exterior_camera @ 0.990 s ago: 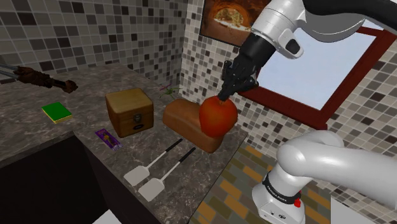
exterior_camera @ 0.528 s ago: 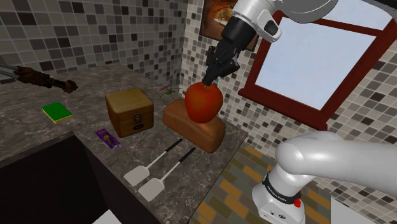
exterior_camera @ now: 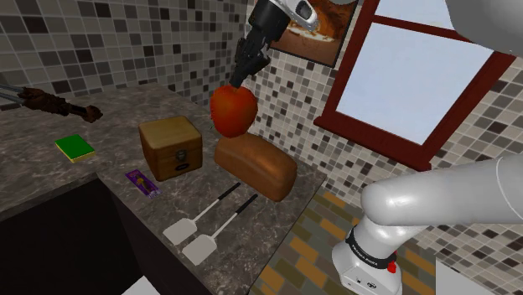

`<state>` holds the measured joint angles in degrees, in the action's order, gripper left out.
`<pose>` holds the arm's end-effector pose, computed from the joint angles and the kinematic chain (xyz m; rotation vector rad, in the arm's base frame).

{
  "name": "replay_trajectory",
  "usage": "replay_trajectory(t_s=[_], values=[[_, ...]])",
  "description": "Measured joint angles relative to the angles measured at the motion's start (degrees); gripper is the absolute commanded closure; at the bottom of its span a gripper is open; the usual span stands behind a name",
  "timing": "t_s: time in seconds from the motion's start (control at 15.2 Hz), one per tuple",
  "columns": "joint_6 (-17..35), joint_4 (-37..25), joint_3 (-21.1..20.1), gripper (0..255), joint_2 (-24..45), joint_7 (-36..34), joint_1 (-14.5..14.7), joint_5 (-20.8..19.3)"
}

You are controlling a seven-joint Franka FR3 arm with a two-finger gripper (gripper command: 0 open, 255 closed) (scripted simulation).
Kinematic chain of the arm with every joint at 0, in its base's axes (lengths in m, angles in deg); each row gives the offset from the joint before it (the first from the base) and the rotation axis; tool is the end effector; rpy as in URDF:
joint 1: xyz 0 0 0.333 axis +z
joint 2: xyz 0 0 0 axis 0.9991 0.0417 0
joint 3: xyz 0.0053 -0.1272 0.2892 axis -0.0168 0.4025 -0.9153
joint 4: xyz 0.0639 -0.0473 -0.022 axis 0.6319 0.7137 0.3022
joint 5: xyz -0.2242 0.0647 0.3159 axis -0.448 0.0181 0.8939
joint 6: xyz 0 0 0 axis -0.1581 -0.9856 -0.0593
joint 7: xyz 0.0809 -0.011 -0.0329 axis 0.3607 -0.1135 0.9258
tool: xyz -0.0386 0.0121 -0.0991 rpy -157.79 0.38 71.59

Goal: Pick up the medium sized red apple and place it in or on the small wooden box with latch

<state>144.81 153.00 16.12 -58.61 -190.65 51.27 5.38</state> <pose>0.4138 0.1070 0.6532 -1.4013 2.3658 0.2726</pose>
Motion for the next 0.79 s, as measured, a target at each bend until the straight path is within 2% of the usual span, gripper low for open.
replay_trajectory(t_s=[0.26,0.46,0.66,0.79], values=[[2.8,-9.1,-5.8,255,10.3,-3.2,-3.4,-3.6],[4.0,-17.2,-10.9,255,18.7,-7.2,-5.7,-8.4],[5.2,-26.3,-17.0,255,29.3,-12.9,-6.7,-16.4],[5.5,-32.6,-20.0,255,37.4,-17.3,-5.3,-23.8]])
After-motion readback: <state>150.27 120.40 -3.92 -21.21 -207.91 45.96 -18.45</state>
